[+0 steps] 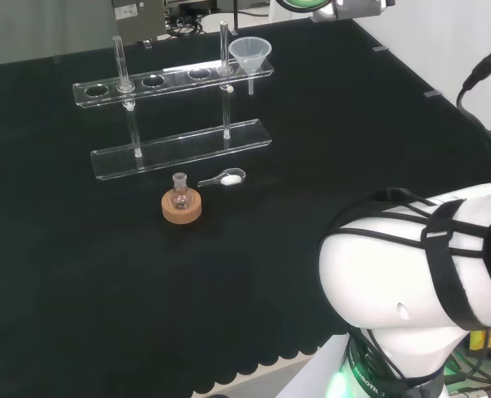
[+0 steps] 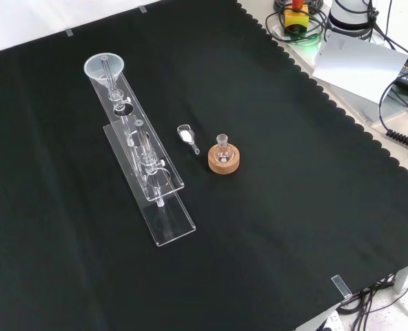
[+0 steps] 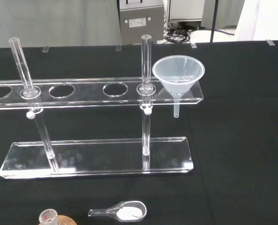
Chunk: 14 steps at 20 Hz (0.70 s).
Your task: Pick up the funnel from the transparent funnel stand.
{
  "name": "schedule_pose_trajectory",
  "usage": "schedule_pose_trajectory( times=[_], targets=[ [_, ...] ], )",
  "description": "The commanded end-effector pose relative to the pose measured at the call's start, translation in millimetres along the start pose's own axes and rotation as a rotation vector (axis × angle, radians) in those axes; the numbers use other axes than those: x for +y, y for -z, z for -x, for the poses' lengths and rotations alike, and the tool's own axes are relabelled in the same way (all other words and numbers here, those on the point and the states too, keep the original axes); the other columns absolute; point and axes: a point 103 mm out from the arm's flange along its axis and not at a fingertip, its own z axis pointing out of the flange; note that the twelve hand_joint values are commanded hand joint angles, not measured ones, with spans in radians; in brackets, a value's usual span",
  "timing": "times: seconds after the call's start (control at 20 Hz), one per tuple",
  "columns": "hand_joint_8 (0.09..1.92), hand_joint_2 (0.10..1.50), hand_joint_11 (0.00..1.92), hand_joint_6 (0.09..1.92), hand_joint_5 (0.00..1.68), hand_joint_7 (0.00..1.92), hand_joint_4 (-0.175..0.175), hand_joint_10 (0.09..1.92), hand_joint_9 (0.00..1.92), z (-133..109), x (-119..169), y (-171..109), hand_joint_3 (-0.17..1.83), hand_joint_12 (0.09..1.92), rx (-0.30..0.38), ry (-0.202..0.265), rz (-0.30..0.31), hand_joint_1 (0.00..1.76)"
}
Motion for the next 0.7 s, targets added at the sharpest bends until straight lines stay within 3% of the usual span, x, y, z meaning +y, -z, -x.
schedule_pose_trajectory(
  times=[0.05,0.4,0.7],
  targets=[
    [0.35,1.21,0.01,0.09,0.17,0.00,-0.014,0.60,0.10,9,15,-9,0.41,1.34,-0.001,-0.029,-0.012,0.00],
    [0.36,1.19,0.00,0.09,0.18,0.01,-0.015,0.61,0.11,22,41,-24,0.39,1.35,-0.033,-0.037,-0.032,0.00],
    [0.43,1.18,0.00,0.09,0.20,0.03,-0.020,0.62,0.13,44,98,-35,0.33,1.36,-0.024,-0.018,-0.050,0.02]
  ],
)
